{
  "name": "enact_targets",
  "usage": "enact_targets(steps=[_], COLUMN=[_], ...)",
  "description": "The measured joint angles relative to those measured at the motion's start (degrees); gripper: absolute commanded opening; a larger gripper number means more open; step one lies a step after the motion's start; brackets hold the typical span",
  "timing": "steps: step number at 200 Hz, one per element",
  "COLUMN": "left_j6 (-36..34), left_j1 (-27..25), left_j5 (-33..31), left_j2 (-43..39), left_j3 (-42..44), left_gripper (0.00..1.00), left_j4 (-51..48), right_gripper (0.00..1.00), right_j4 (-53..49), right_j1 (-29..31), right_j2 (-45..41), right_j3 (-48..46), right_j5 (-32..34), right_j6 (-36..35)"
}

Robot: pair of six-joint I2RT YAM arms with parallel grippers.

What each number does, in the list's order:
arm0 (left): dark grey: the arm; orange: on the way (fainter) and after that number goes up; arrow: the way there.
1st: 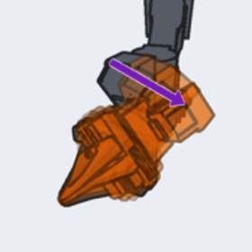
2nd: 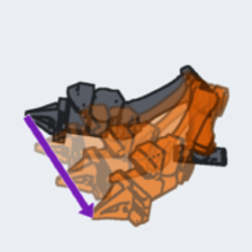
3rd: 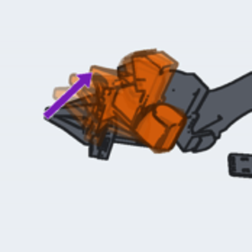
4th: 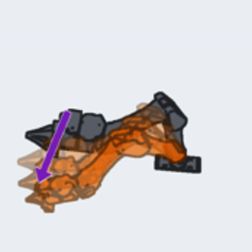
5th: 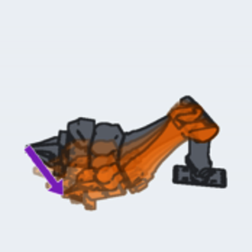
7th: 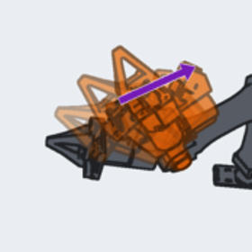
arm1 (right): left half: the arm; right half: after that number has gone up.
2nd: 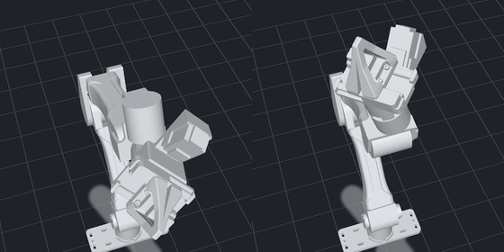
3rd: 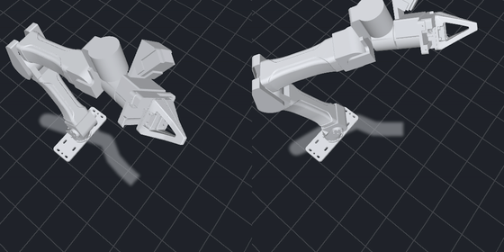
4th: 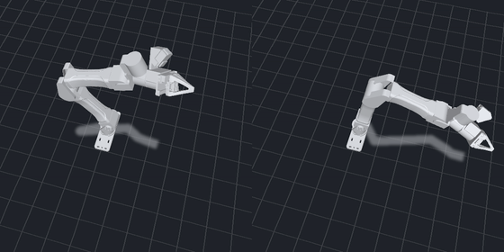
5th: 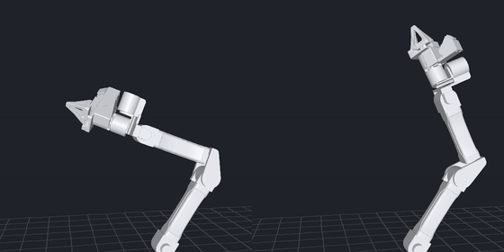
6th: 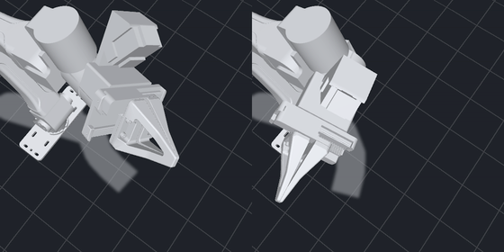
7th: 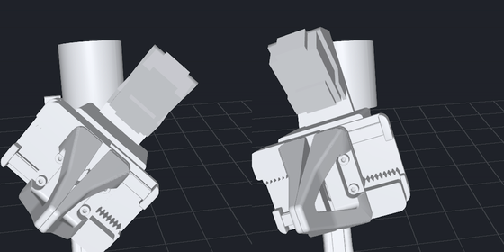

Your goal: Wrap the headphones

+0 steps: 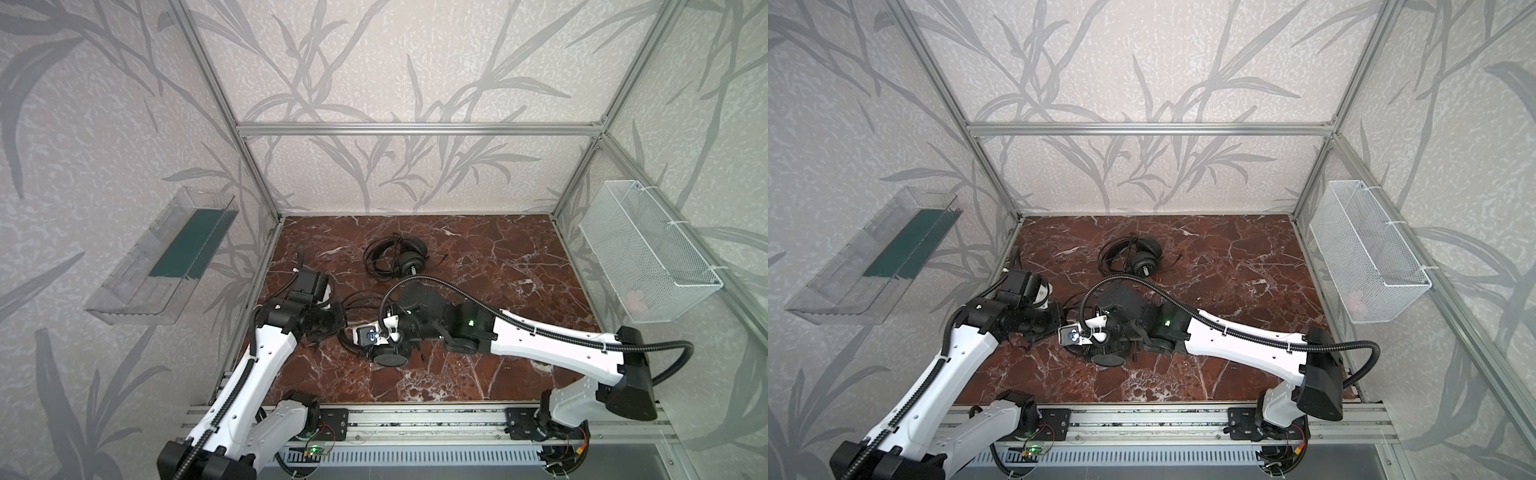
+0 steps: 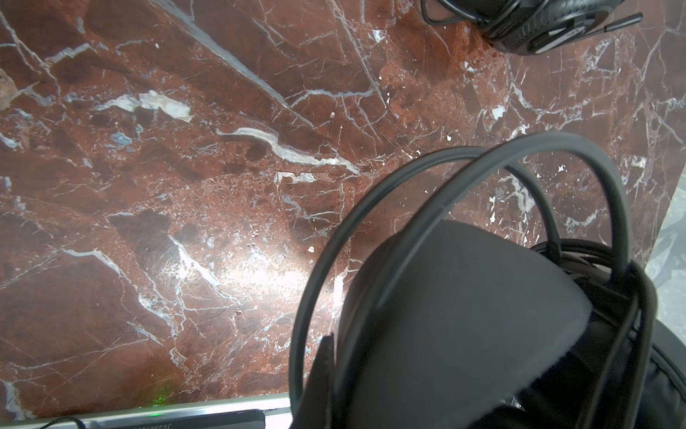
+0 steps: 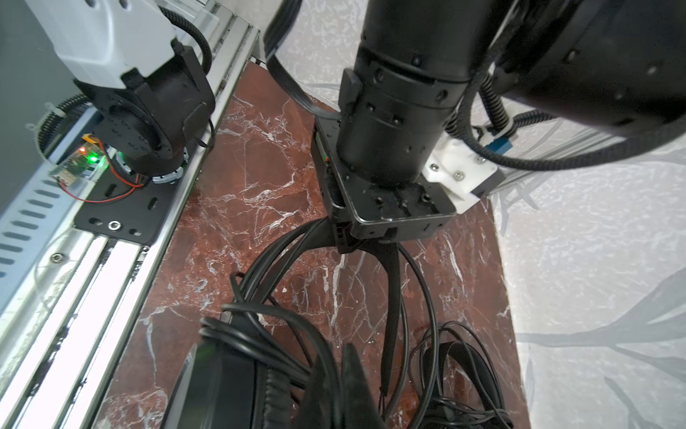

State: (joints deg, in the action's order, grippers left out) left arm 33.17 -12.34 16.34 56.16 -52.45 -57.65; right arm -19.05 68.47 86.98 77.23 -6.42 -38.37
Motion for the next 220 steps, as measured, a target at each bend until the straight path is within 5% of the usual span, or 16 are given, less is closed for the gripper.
enact_targets(steps=[220], left_j6=[-1.7], left_j1=[-1.4], left_j5=[2.9], left_j2=[-0.9], left_j3=[-1.6], left_gripper=[0.0], left_j4=[-1.0], right_gripper=[0.0], right_j4=[-0.4], right_j1=[-1.9], right_j2=[0.3], right_j3=[0.6], right_j5=[-3.9], right_j6=[6.4])
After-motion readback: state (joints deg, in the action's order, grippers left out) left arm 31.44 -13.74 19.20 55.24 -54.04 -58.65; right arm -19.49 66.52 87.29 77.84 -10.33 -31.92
